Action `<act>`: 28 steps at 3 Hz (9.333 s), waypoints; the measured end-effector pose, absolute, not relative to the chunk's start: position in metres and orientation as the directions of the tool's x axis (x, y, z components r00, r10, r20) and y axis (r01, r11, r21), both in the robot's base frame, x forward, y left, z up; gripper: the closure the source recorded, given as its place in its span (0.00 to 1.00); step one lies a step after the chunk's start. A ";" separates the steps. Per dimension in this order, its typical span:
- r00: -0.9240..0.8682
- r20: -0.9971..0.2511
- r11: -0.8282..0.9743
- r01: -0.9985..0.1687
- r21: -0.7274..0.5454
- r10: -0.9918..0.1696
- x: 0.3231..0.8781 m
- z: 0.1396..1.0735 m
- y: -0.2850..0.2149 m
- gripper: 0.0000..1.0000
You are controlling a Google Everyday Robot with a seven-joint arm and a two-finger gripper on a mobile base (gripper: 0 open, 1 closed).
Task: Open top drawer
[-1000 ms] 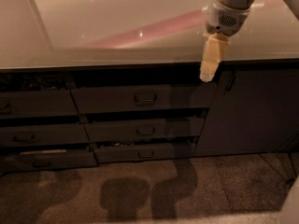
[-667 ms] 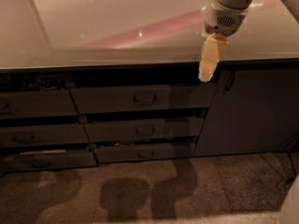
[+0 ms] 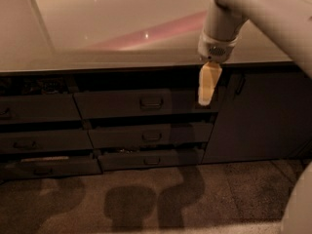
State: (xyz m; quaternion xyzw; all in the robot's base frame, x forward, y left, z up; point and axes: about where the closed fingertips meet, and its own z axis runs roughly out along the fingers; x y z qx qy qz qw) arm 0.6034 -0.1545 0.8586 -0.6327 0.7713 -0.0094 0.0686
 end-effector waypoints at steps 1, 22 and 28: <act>-0.158 -0.065 0.162 -0.985 -0.065 -0.985 0.600 0.833 -0.147 0.00; 0.081 -0.061 -0.070 -0.983 -0.170 -0.995 0.687 0.698 -0.186 0.00; 0.078 0.005 -0.079 -0.996 -0.029 -0.997 0.707 0.645 -0.187 0.19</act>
Offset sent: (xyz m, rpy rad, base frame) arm -0.0133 0.0168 -0.0574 -0.0477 0.1502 0.0982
